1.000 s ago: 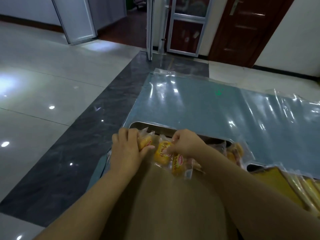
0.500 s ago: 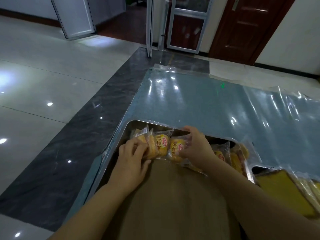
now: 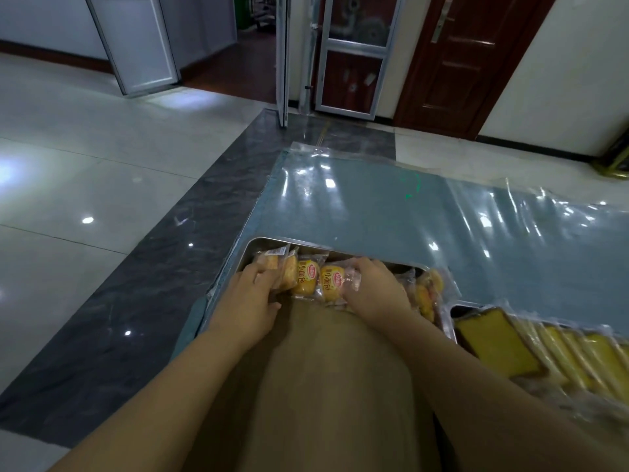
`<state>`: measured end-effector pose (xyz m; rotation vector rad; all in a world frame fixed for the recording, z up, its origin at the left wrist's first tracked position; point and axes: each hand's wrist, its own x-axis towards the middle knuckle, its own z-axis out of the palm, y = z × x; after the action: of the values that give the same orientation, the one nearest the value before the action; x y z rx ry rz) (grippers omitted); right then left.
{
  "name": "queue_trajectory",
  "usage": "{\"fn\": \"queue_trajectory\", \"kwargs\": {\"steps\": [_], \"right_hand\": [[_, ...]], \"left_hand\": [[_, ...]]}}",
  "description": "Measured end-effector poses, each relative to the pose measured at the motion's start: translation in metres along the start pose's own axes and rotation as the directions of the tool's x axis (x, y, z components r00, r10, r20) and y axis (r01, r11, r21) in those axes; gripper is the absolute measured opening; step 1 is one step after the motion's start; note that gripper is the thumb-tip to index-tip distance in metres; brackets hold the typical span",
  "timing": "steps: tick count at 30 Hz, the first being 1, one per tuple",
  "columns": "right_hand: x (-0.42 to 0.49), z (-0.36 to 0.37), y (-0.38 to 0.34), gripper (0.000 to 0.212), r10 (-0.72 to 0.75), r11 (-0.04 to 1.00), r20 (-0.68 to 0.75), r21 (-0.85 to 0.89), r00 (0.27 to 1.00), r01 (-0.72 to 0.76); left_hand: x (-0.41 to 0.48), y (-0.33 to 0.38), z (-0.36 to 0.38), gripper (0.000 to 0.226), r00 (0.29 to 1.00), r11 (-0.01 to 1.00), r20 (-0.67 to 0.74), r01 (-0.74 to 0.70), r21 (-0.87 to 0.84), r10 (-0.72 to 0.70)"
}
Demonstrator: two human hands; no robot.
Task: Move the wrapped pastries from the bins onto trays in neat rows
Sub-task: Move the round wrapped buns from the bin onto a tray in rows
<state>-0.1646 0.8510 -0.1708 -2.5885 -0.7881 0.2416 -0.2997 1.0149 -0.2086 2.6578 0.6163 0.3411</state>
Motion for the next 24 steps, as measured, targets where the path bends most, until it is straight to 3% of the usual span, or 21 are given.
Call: {"fn": "queue_trajectory", "kwargs": {"steps": [5,12,20,24], "right_hand": [[-0.073,-0.031,0.002,0.034,-0.116,0.993,0.059,0.042,0.991,0.114],[-0.171,-0.071,0.021,0.045,-0.138,0.971,0.191,-0.166,0.972,0.170],[-0.266,-0.118,0.073,0.041,-0.125,0.955,0.110,-0.255,0.986,0.149],[-0.312,-0.145,0.115,0.042,-0.121,0.955,0.057,-0.264,0.991,0.132]], "left_hand": [[-0.048,0.025,-0.029,0.044,0.997,0.996,0.008,-0.074,-0.042,0.074],[-0.122,0.066,-0.044,0.037,0.967,0.981,0.163,-0.191,-0.046,0.196],[-0.183,0.142,-0.059,0.034,0.926,0.960,0.255,-0.274,-0.060,0.280],[-0.215,0.194,-0.059,0.031,0.945,0.961,0.186,-0.252,-0.114,0.270]]}}
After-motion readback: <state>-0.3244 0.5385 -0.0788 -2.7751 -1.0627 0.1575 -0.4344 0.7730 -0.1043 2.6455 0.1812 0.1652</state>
